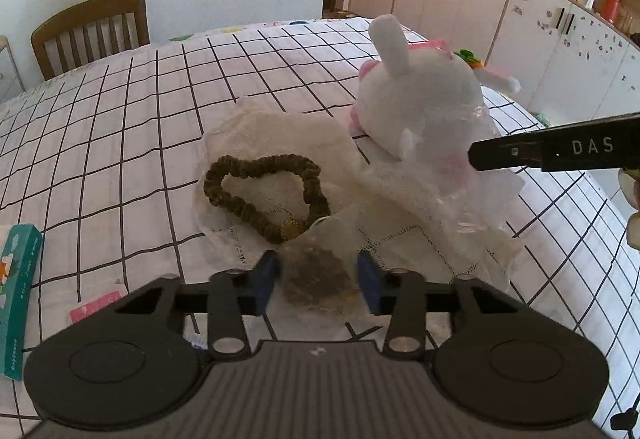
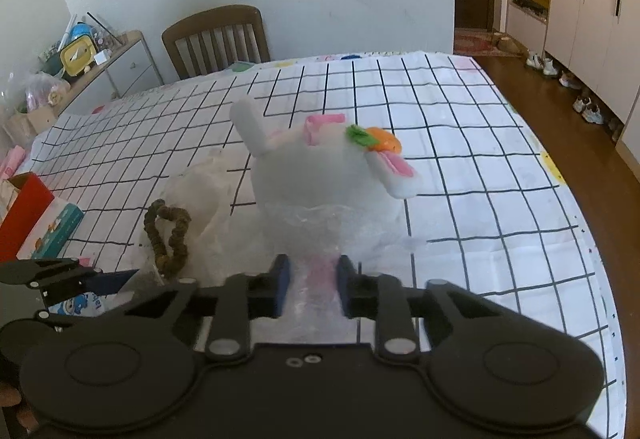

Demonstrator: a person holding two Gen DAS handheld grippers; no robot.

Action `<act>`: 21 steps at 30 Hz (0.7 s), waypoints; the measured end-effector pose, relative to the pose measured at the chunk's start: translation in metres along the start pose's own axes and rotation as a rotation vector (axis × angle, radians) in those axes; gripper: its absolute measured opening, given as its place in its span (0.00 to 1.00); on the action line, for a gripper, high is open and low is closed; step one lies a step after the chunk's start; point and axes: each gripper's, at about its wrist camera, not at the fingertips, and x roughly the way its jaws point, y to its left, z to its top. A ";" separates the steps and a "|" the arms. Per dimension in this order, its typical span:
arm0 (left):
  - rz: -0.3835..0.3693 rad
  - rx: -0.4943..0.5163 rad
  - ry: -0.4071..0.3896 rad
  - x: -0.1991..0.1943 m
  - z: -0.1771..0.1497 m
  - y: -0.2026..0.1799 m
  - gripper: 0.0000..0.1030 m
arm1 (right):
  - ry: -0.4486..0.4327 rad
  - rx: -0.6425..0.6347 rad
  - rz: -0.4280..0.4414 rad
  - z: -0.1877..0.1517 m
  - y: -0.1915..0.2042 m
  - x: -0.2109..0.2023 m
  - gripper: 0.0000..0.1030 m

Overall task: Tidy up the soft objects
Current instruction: 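Grasp the mesh tea bag with the left gripper while the right grasps the clear plastic bag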

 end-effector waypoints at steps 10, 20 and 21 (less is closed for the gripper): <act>0.007 -0.009 -0.015 -0.011 0.001 0.004 0.15 | -0.065 -0.068 -0.017 -0.004 0.009 -0.025 0.03; 0.014 -0.073 -0.044 -0.051 0.005 0.018 0.15 | -0.104 -0.082 0.049 -0.002 0.022 -0.068 0.02; 0.016 -0.080 -0.050 -0.056 0.005 0.020 0.15 | -0.106 -0.088 0.059 -0.002 0.025 -0.071 0.02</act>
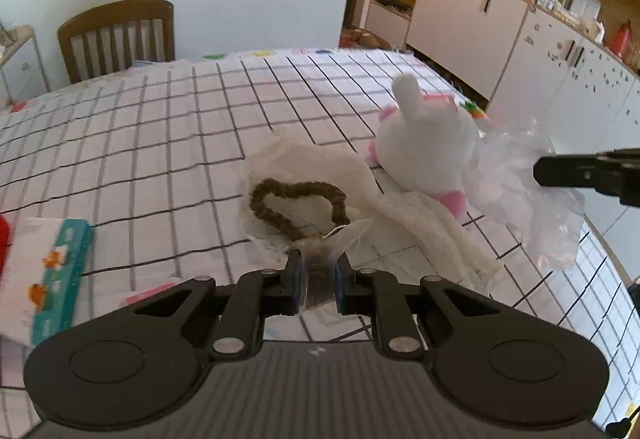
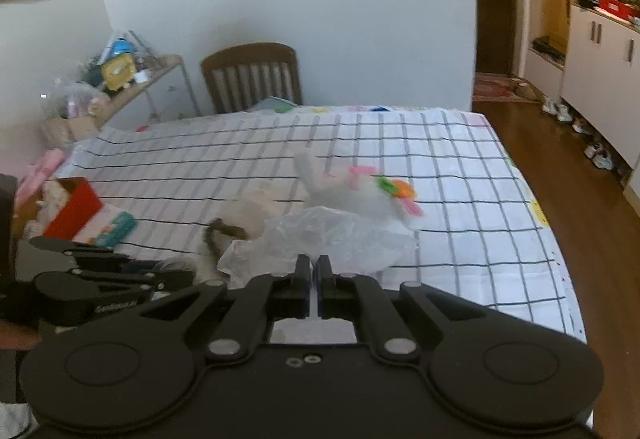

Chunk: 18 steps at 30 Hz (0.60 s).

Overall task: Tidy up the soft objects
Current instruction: 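Grasp the mesh tea bag with the left gripper while the right grasps the clear plastic bag, then carry the tea bag and plastic bag over the gold tin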

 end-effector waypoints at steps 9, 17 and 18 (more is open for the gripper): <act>0.045 -0.069 -0.065 -0.054 0.003 0.034 0.15 | -0.034 -0.074 0.096 0.018 0.050 -0.018 0.02; 0.095 -0.122 -0.093 -0.095 -0.001 0.082 0.15 | -0.040 -0.135 0.172 0.033 0.108 -0.008 0.02; 0.103 -0.129 -0.097 -0.100 -0.002 0.089 0.15 | -0.039 -0.141 0.181 0.036 0.116 -0.005 0.02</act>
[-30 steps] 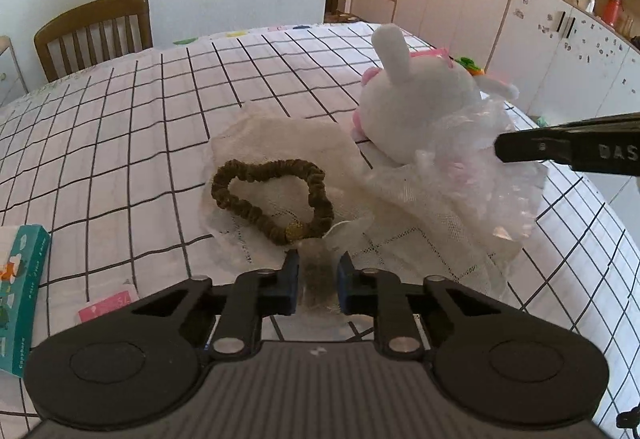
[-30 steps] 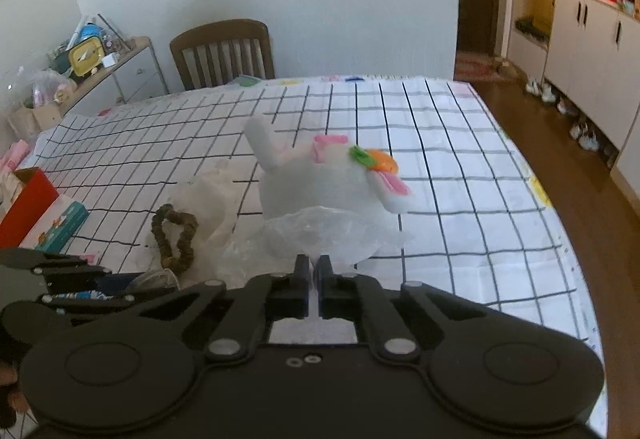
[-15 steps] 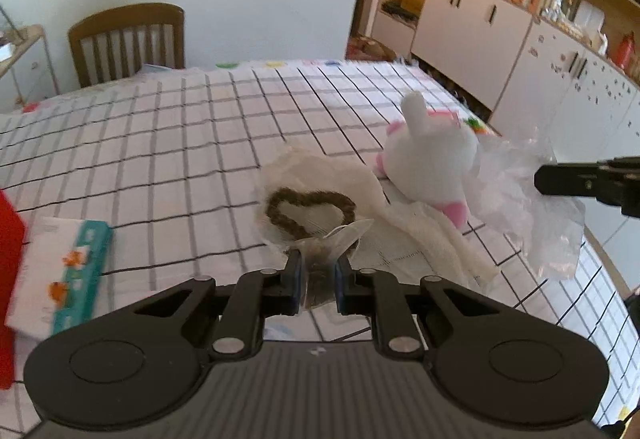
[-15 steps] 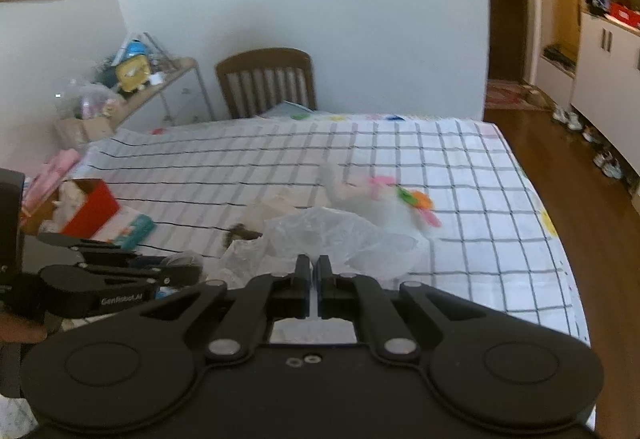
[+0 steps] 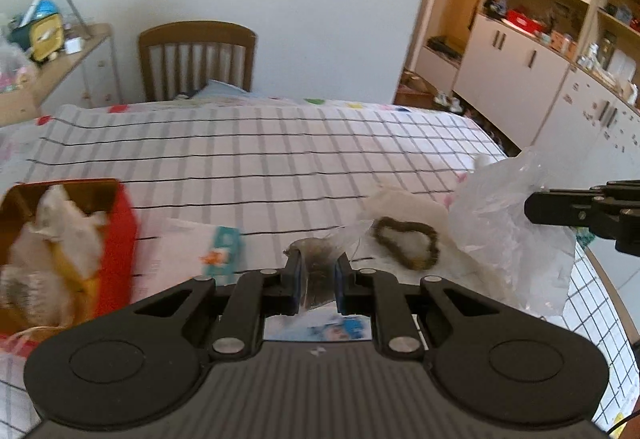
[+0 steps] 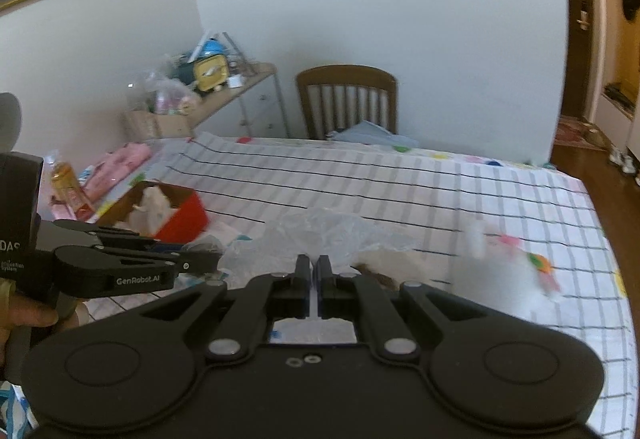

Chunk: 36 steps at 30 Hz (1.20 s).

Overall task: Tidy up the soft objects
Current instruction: 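Carry the tea bag and plastic bag over the gold tin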

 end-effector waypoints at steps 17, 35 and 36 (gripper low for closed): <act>0.091 -0.057 -0.036 -0.059 0.000 0.127 0.15 | -0.002 -0.091 0.109 0.039 0.122 0.056 0.02; 0.155 -0.101 0.024 -0.043 -0.001 0.237 0.15 | 0.081 -0.137 0.156 0.053 0.209 0.146 0.03; 0.153 -0.102 0.028 -0.040 0.000 0.241 0.15 | 0.089 -0.142 0.155 0.052 0.213 0.152 0.03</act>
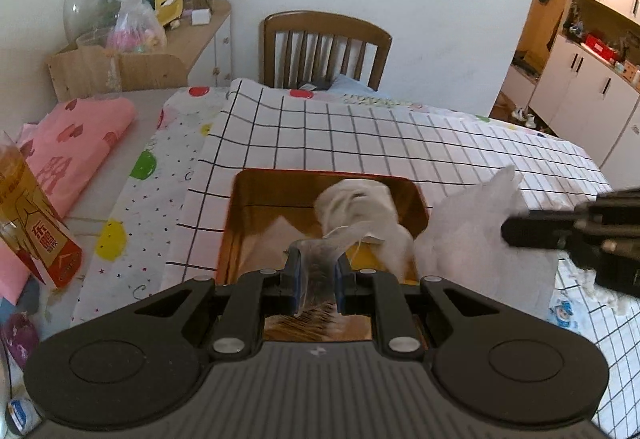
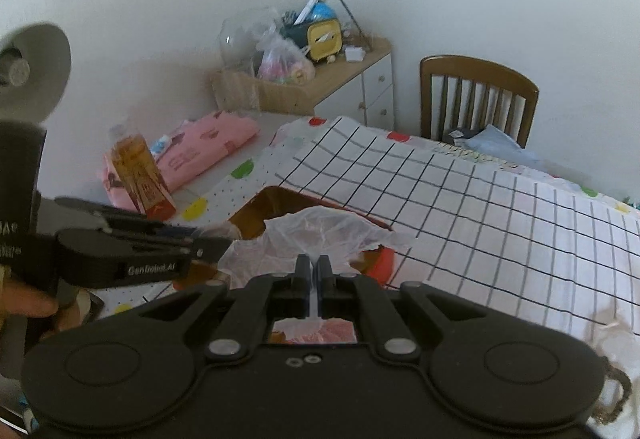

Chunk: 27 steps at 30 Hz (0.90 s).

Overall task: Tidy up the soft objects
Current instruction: 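Carry the tea bag and plastic bag over the gold tin, then lower the tea bag and plastic bag into the tin and open both grippers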

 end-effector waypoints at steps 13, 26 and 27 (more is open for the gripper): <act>-0.006 0.047 0.037 0.049 0.021 0.014 0.15 | 0.133 -0.113 -0.057 -0.018 0.028 0.069 0.03; -0.036 0.081 0.113 0.085 0.017 0.008 0.15 | 0.233 -0.210 -0.051 -0.035 0.051 0.098 0.08; -0.039 0.084 0.117 0.087 0.017 0.007 0.15 | 0.234 -0.213 -0.053 -0.036 0.050 0.098 0.09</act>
